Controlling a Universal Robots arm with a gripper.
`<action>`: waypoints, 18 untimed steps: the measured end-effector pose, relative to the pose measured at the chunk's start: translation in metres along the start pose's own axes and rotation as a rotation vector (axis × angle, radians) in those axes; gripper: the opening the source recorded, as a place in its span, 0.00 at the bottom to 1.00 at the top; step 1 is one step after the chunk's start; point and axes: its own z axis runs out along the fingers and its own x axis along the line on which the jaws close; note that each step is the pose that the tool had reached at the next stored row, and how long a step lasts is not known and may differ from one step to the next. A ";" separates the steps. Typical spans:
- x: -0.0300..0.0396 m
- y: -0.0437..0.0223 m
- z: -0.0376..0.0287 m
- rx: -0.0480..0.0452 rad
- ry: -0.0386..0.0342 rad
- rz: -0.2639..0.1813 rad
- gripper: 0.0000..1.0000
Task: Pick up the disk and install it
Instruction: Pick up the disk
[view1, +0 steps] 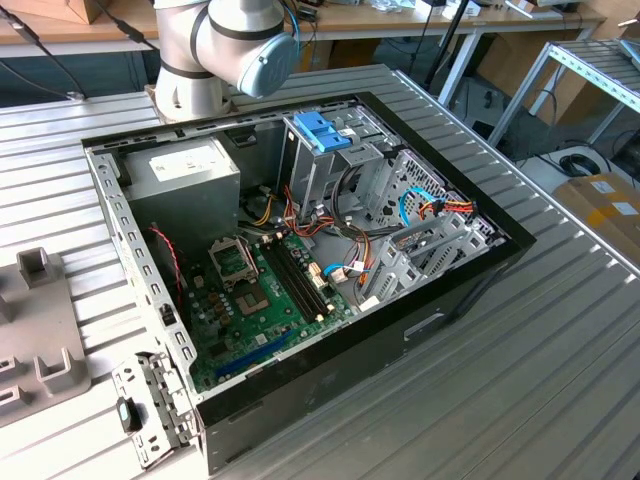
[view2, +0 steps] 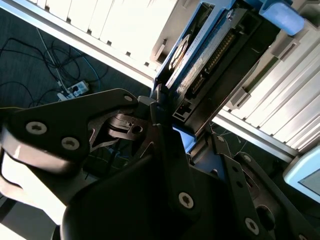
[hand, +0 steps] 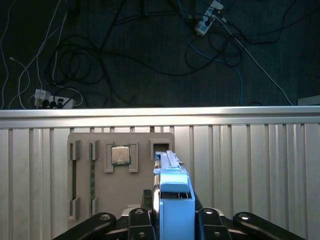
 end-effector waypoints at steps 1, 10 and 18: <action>0.0000 0.0000 -0.0005 0.0000 0.0000 0.000 0.37; -0.0001 0.0001 -0.0038 0.0000 0.0000 0.000 0.37; -0.0002 0.0003 -0.0067 0.0000 0.0000 0.000 0.37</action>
